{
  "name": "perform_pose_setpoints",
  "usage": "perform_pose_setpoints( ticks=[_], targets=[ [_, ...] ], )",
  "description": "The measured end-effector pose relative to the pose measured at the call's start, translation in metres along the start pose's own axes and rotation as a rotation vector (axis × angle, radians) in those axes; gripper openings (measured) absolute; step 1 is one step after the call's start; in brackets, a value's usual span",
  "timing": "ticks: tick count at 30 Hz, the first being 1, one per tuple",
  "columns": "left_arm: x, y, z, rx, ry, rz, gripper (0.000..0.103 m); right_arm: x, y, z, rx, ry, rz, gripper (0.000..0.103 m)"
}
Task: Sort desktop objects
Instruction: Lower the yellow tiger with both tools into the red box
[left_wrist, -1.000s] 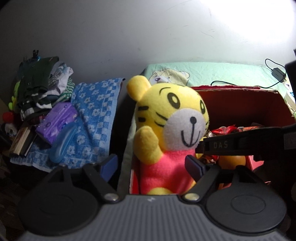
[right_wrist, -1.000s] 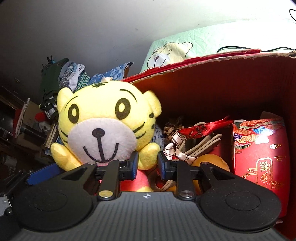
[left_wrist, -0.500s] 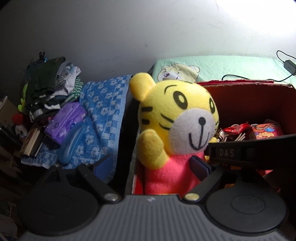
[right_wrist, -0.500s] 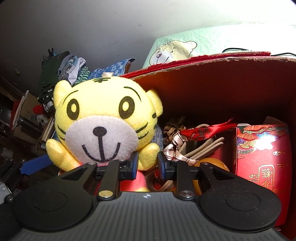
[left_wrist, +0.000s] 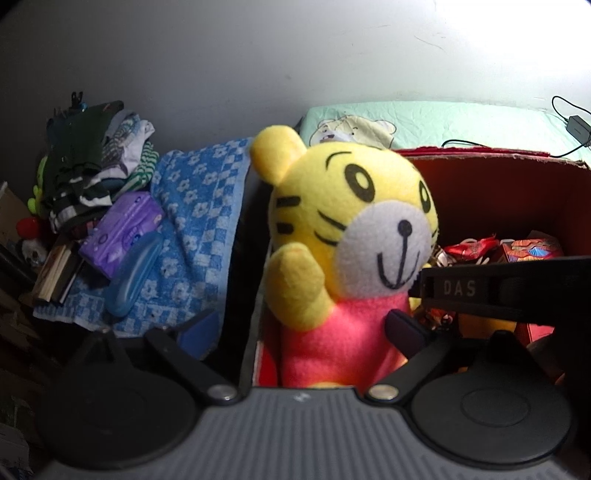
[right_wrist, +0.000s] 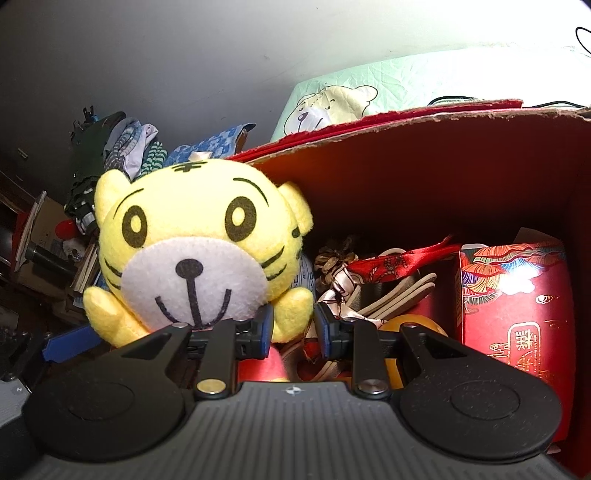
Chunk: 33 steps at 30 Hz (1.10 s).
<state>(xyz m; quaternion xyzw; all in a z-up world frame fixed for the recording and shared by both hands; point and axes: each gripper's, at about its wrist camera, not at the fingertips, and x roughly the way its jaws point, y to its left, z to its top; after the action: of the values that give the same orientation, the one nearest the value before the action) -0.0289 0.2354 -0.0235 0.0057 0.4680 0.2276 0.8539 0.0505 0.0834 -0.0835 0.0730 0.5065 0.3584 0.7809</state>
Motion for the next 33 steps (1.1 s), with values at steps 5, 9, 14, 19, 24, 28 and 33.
perform_pose_setpoints(
  ticks=[5,9,14,19,24,28,33],
  targets=[
    [0.001,0.001,-0.001,-0.003,0.005,-0.006,0.099,0.001,0.001,0.000,0.007,0.002,-0.001,0.027],
    [0.002,0.002,0.000,-0.008,0.009,-0.015,0.100,0.001,0.001,0.000,0.013,0.003,-0.007,0.028],
    [0.004,0.004,0.001,-0.017,0.017,-0.030,0.100,0.001,0.001,-0.001,0.022,0.002,-0.020,0.029],
    [0.004,0.006,0.001,-0.019,0.023,-0.041,0.100,0.001,0.002,0.000,0.032,0.000,-0.029,0.031],
    [0.003,0.004,0.001,-0.017,0.028,-0.037,0.100,0.001,0.004,-0.001,0.035,-0.003,-0.035,0.031],
    [0.002,0.005,0.002,-0.012,0.025,-0.022,0.101,0.001,0.005,-0.001,0.048,-0.002,-0.046,0.036],
    [-0.005,0.008,0.003,-0.020,0.013,-0.010,0.101,-0.018,0.010,-0.002,0.027,-0.046,-0.099,0.047]
  ],
)
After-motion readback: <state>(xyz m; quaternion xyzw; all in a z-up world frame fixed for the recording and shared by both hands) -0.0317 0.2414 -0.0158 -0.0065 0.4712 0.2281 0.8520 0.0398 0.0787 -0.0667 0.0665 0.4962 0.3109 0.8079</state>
